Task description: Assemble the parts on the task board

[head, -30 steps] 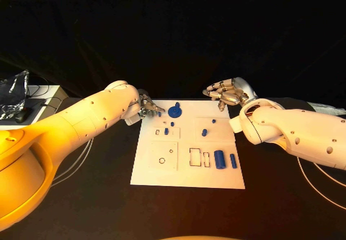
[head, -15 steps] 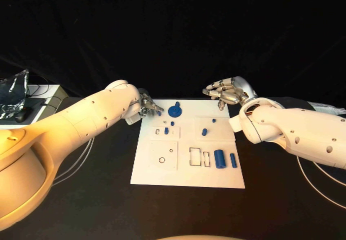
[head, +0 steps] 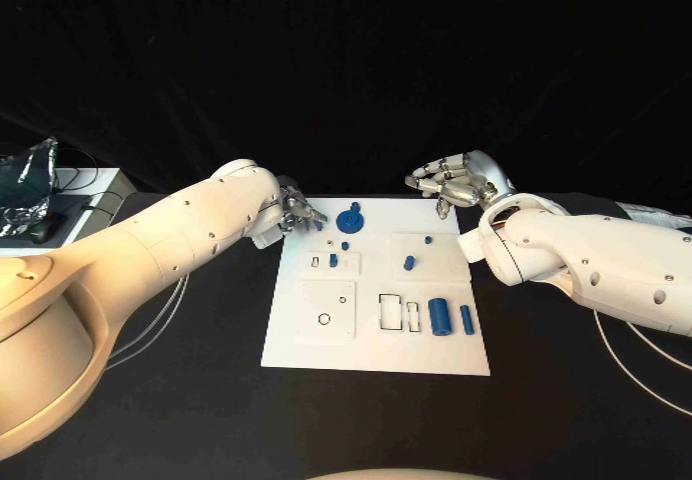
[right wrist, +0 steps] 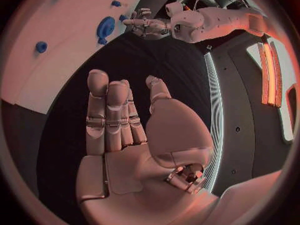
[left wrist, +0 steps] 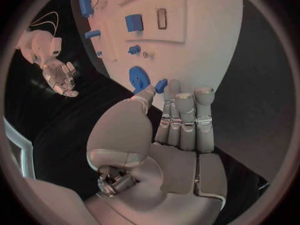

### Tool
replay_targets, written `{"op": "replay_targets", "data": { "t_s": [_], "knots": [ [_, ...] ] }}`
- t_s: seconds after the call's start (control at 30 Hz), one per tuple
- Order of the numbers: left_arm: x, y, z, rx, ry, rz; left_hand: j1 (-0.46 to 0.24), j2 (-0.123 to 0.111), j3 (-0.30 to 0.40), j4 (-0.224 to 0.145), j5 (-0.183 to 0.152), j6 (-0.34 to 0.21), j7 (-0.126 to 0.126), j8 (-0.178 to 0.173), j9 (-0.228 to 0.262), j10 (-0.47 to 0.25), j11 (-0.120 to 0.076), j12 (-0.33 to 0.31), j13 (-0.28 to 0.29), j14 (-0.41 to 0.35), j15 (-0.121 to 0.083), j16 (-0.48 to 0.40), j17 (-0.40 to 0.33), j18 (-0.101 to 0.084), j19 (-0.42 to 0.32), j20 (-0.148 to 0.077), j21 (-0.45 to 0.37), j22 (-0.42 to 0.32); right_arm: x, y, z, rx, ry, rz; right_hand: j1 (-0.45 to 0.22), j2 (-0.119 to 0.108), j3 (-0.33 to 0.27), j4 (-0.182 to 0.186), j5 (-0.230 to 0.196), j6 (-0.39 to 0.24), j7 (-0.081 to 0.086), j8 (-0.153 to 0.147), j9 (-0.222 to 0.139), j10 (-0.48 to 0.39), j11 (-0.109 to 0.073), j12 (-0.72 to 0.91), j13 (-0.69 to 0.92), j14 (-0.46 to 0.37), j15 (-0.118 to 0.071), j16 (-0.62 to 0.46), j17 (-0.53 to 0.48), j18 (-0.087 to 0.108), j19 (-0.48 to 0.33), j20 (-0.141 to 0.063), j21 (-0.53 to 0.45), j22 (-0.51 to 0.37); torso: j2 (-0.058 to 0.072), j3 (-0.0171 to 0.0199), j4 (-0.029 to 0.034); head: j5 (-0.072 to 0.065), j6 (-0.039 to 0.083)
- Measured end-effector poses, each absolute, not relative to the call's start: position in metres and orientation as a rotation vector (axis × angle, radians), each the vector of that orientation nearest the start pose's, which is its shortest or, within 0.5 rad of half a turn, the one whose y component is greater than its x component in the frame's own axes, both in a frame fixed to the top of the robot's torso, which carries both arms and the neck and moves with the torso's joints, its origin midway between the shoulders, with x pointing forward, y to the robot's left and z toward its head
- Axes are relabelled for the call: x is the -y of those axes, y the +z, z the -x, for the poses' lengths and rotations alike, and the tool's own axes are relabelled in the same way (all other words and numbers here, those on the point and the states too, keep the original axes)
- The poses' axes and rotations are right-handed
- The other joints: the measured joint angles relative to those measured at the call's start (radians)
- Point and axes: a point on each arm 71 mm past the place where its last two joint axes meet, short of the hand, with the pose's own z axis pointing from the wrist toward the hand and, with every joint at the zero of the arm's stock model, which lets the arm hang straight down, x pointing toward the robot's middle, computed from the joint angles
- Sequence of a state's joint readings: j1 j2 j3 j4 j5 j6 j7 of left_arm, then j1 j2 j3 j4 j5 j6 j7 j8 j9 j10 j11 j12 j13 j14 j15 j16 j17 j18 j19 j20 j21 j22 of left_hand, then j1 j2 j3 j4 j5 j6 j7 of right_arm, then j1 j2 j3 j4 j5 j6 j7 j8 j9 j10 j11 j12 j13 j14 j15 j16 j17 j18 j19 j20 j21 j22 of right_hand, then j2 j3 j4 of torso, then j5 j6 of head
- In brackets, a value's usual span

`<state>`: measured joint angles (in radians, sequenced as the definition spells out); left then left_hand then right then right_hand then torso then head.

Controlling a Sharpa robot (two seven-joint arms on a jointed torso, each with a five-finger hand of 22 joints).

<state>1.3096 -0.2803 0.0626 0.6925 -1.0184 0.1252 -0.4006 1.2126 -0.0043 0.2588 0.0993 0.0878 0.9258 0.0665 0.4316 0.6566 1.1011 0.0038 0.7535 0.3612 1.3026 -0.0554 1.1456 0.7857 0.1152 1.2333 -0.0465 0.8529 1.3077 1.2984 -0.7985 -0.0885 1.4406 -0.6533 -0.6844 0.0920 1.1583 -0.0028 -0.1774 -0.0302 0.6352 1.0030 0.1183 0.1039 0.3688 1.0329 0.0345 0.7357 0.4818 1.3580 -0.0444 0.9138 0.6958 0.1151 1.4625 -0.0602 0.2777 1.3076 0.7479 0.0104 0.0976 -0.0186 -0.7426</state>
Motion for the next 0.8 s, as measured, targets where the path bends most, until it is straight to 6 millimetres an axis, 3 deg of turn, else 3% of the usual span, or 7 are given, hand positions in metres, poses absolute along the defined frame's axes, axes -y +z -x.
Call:
{"op": "replay_targets", "data": {
  "t_s": [0.17, 0.2, 0.3, 0.5, 0.6, 0.73, 0.8],
  "knots": [
    [-0.1574, -0.1714, -0.6191, -2.095, -0.452, 0.456, 0.037, -0.009, 0.119, -0.05, 0.001, 0.003, -0.003, -0.022, -0.02, 0.002, -0.002, -0.019, -0.011, 0.0, 0.0, 0.006, 0.006, -0.002, 0.001, -0.009, 0.009, 0.0, 0.2259, -0.1461, -0.5189, -1.368, 0.919, -0.627, 0.0, 0.0, 0.0, -0.001, 0.0, 0.0, 0.0, 0.0, 0.0, 0.0, 0.0, 0.0, 0.0, 0.0, 0.0, 0.0, 0.0, 0.0, 0.0, 0.0, 0.002, 0.0, 0.0, -0.0002, 0.0002, 0.0, -0.001],
    [-0.1574, -0.1715, -0.619, -2.096, -0.453, 0.456, 0.039, -0.012, 0.145, -0.056, 0.007, 0.002, -0.002, -0.026, -0.021, 0.005, -0.004, -0.025, -0.014, 0.0, 0.0, 0.006, 0.008, -0.015, 0.001, -0.009, 0.013, 0.0, 0.226, -0.146, -0.5189, -1.368, 0.919, -0.627, 0.0, 0.0, -0.001, -0.005, 0.0, 0.0, 0.0, 0.0, -0.001, 0.001, -0.001, 0.0, 0.0, 0.0, 0.0, 0.0, 0.0, 0.0, 0.0, 0.0, 0.005, 0.0, 0.0, -0.0002, 0.0002, 0.001, -0.002],
    [-0.1569, -0.1726, -0.6182, -2.1, -0.457, 0.457, 0.029, -0.025, 0.176, -0.026, 0.032, 0.004, 0.0, -0.022, -0.021, 0.018, -0.007, -0.037, -0.022, 0.002, -0.002, 0.008, 0.012, -0.016, 0.001, -0.009, 0.019, 0.0, 0.2265, -0.146, -0.519, -1.368, 0.918, -0.628, 0.0, 0.0, 0.0, -0.006, 0.0, 0.0, 0.0, 0.0, -0.001, 0.005, -0.003, 0.0, 0.0, 0.0, 0.0, 0.0, 0.0, 0.0, 0.0, 0.0, 0.006, 0.0, 0.0, -0.0002, 0.0002, 0.001, -0.002],
    [-0.1566, -0.1735, -0.6172, -2.105, -0.463, 0.458, -0.015, -0.037, 0.211, -0.035, 0.057, 0.004, 0.0, -0.004, -0.02, 0.021, -0.011, -0.037, -0.02, 0.002, -0.002, 0.011, 0.013, -0.016, 0.001, -0.009, 0.026, 0.0, 0.2272, -0.146, -0.519, -1.367, 0.917, -0.628, 0.0, 0.0, 0.0, -0.006, 0.0, -0.002, 0.002, 0.0, -0.001, 0.005, -0.003, 0.0, 0.0, 0.0, 0.0, 0.0, 0.0, 0.0, 0.0, 0.0, 0.006, 0.0, 0.0, -0.0002, 0.0002, 0.0, -0.003],
    [-0.1565, -0.1738, -0.6168, -2.106, -0.465, 0.459, -0.026, -0.045, 0.244, -0.068, 0.098, 0.004, 0.0, -0.002, -0.02, 0.029, -0.01, -0.037, -0.016, 0.005, -0.005, 0.011, 0.013, -0.016, 0.007, -0.015, 0.035, 0.0, 0.2274, -0.146, -0.519, -1.367, 0.916, -0.628, 0.0, 0.0, 0.0, -0.006, 0.0, -0.002, 0.002, 0.0, -0.001, 0.005, -0.003, 0.0, 0.0, 0.0, 0.0, 0.0, 0.0, 0.0, 0.0, 0.0, 0.006, 0.0, 0.0, -0.0003, 0.0003, 0.0, -0.004],
    [-0.1561, -0.1738, -0.616, -2.106, -0.468, 0.457, -0.038, -0.06, 0.238, -0.074, 0.218, 0.009, 0.002, 0.01, -0.02, 0.047, -0.015, -0.037, -0.012, 0.024, -0.013, 0.011, 0.011, -0.017, 0.021, -0.029, 0.07, 0.0, 0.2277, -0.1459, -0.519, -1.367, 0.916, -0.628, 0.0, 0.0, 0.0, -0.006, 0.0, -0.002, 0.002, -0.001, -0.001, 0.005, -0.003, 0.0, 0.0, 0.0, 0.0, 0.0, 0.0, 0.0, 0.0, 0.0, 0.006, 0.0, 0.0, -0.0003, 0.0009, 0.001, -0.004],
    [-0.1562, -0.1735, -0.6155, -2.105, -0.47, 0.455, -0.037, -0.069, 0.237, -0.075, 0.255, 0.013, 0.001, 0.01, -0.02, 0.049, -0.016, -0.037, -0.012, 0.036, -0.018, 0.011, 0.009, -0.017, 0.029, -0.032, 0.086, 0.0, 0.2279, -0.1459, -0.5191, -1.366, 0.915, -0.628, 0.0, 0.0, 0.0, -0.006, 0.0, -0.002, 0.002, -0.004, -0.001, 0.005, -0.003, 0.0, 0.0, 0.0, 0.0, 0.0, 0.0, 0.0, 0.0, 0.0, 0.006, 0.0, 0.0, -0.0002, 0.0009, 0.002, -0.004]
  ]
}}
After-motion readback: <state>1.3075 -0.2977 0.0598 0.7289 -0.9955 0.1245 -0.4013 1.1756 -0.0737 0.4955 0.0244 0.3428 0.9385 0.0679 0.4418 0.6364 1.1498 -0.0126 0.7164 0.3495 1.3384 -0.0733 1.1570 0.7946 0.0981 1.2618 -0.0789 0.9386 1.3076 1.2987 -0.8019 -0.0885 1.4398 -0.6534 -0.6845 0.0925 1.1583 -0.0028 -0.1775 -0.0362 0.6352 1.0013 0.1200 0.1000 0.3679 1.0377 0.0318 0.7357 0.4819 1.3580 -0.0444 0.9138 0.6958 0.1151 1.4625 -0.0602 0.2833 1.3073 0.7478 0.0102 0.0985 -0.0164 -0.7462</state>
